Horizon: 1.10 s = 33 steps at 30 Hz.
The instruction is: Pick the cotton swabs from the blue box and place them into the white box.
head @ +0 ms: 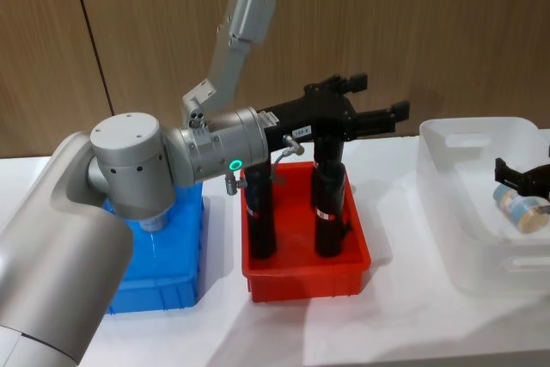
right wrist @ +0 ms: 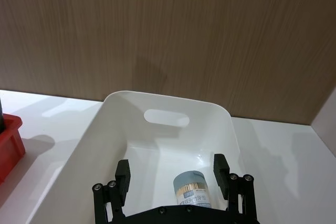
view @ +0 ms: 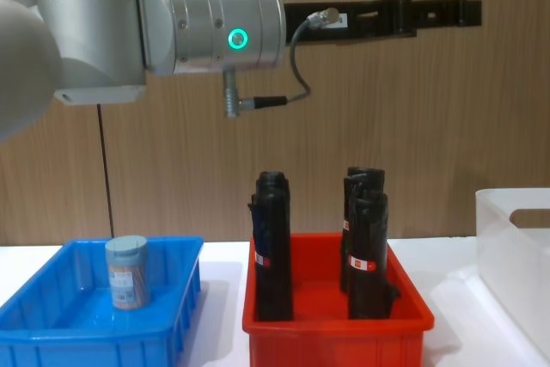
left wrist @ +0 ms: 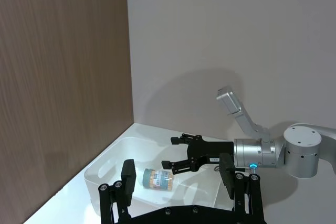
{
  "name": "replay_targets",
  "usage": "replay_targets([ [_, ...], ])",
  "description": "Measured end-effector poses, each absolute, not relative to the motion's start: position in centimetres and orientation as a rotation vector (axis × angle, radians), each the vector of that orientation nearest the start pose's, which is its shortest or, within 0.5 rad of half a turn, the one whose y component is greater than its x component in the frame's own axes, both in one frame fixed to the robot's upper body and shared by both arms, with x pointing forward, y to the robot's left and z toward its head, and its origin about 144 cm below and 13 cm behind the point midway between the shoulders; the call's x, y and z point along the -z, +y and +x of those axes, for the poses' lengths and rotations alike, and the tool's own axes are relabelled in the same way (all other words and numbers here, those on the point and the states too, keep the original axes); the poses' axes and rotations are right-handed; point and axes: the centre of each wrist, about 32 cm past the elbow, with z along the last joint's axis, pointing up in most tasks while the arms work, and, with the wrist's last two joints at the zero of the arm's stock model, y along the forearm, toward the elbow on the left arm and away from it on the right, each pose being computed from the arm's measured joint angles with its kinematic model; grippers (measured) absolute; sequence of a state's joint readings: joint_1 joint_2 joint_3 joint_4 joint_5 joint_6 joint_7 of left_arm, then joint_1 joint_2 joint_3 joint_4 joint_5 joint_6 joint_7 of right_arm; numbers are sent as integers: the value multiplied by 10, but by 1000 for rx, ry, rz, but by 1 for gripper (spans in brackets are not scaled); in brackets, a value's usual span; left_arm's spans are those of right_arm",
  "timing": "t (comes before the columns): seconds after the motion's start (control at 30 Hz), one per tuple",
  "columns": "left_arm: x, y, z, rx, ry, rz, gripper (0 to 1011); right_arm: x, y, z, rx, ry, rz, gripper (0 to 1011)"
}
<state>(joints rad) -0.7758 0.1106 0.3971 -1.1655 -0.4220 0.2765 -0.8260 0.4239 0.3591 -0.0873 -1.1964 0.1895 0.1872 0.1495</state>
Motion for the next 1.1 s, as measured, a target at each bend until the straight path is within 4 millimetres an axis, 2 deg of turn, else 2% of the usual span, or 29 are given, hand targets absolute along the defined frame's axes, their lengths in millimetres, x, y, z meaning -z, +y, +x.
replay_targets([
  [0.33,-1311,163,625,-460,2,-39,1004,-1198,-339,561,1466,-15,-232,1002],
  [1.1,-1261,182,579,-756,-96,28,1004,-1186,-280,500,1330,-74,-107,1002],
])
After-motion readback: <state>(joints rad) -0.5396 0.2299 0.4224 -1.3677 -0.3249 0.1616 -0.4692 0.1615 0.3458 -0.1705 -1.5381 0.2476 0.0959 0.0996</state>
